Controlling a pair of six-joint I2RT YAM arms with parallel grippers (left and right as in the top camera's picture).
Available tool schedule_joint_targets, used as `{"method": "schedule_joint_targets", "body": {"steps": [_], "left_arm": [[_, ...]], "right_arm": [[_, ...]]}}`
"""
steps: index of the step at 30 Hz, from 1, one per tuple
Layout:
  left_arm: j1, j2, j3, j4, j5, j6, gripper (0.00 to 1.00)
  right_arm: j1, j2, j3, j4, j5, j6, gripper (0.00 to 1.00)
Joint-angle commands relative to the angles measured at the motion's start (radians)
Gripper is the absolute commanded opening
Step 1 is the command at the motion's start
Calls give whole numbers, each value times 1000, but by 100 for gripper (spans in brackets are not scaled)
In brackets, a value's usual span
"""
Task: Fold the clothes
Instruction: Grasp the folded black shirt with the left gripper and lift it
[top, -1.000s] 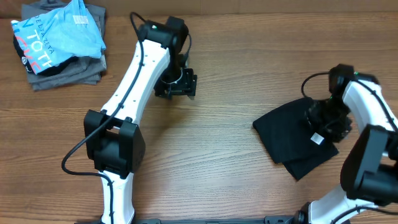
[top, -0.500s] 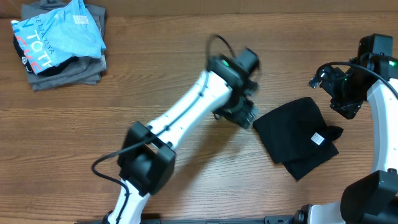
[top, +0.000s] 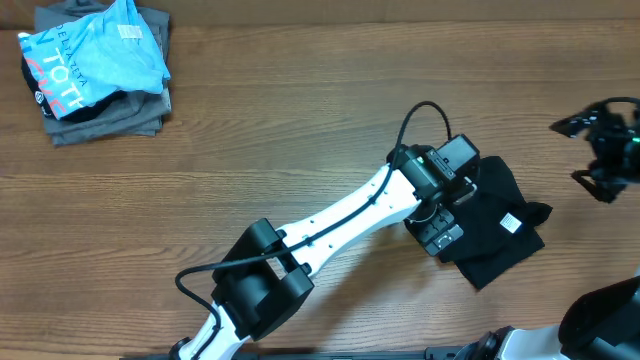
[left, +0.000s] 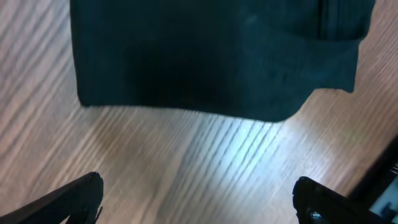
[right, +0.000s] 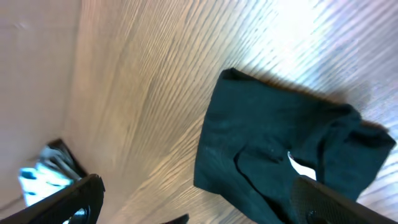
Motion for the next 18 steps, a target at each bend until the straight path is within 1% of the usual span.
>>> {"method": "schedule_joint_targets", "body": {"steps": [1, 6, 11, 15, 17, 18], "left_arm": [[-44, -22, -11, 31, -84, 89, 100], [-98, -10, -13, 105, -90, 196, 100], [-134, 23, -13, 174, -131, 201, 100], [-127, 39, -13, 255, -137, 153, 100], [-113, 40, -13, 315, -162, 92, 100], [-103, 40, -13, 349, -178, 60, 96]], "right_arm": [[-47, -10, 27, -24, -76, -74, 100], [-62, -10, 27, -35, -77, -85, 100], [-62, -10, 27, -40, -76, -89, 100], [-62, -10, 27, -50, -76, -119, 100], [-62, -10, 26, -56, -76, -128, 100], [-62, -10, 26, -58, -76, -136, 100]]}}
